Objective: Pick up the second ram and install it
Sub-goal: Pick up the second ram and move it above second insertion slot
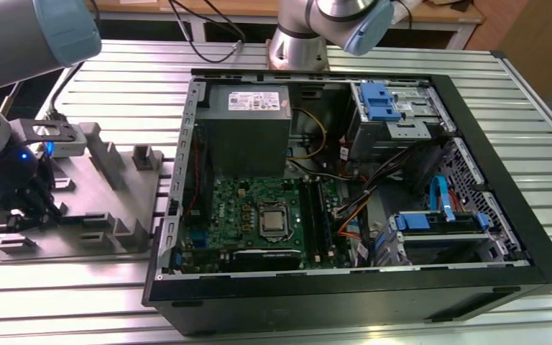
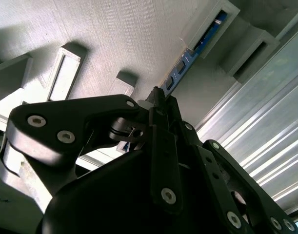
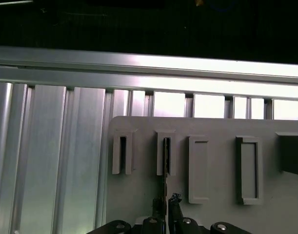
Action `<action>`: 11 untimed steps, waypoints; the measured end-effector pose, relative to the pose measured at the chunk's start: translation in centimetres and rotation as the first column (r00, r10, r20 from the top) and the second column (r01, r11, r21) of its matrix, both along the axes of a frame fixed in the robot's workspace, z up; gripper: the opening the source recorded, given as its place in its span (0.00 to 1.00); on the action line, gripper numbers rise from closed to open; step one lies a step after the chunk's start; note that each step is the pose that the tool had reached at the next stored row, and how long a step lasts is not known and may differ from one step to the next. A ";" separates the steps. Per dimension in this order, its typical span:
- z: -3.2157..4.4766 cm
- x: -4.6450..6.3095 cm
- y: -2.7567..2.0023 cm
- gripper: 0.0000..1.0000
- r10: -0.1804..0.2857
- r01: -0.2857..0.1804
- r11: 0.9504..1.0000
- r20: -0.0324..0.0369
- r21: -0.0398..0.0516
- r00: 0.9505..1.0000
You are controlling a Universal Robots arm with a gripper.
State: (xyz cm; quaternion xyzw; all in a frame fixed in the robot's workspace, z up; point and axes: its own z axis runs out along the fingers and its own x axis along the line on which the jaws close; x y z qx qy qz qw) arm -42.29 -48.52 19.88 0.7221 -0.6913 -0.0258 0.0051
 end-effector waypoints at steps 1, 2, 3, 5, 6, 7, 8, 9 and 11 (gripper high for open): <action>0.00 0.0 0.00 0.19 0.000 0.000 1.000 0.000 0.000 1.000; 0.00 0.0 0.00 0.19 0.000 0.000 1.000 0.000 0.000 1.000; 0.00 0.0 0.00 0.19 0.000 0.000 1.000 0.000 0.000 1.000; -0.01 0.0 0.00 0.19 0.000 0.000 1.000 0.000 0.000 1.000; 0.00 0.1 0.00 0.19 0.000 0.000 1.000 0.000 0.000 1.000; -0.01 0.1 0.00 0.19 0.000 0.000 1.000 0.000 0.000 1.000; 0.00 0.1 0.00 0.19 0.000 0.000 1.000 0.000 0.000 1.000; 0.04 0.1 0.00 0.19 0.000 0.000 1.000 0.000 0.000 1.000; 0.16 0.1 0.00 0.19 0.000 0.000 1.000 0.000 0.000 1.000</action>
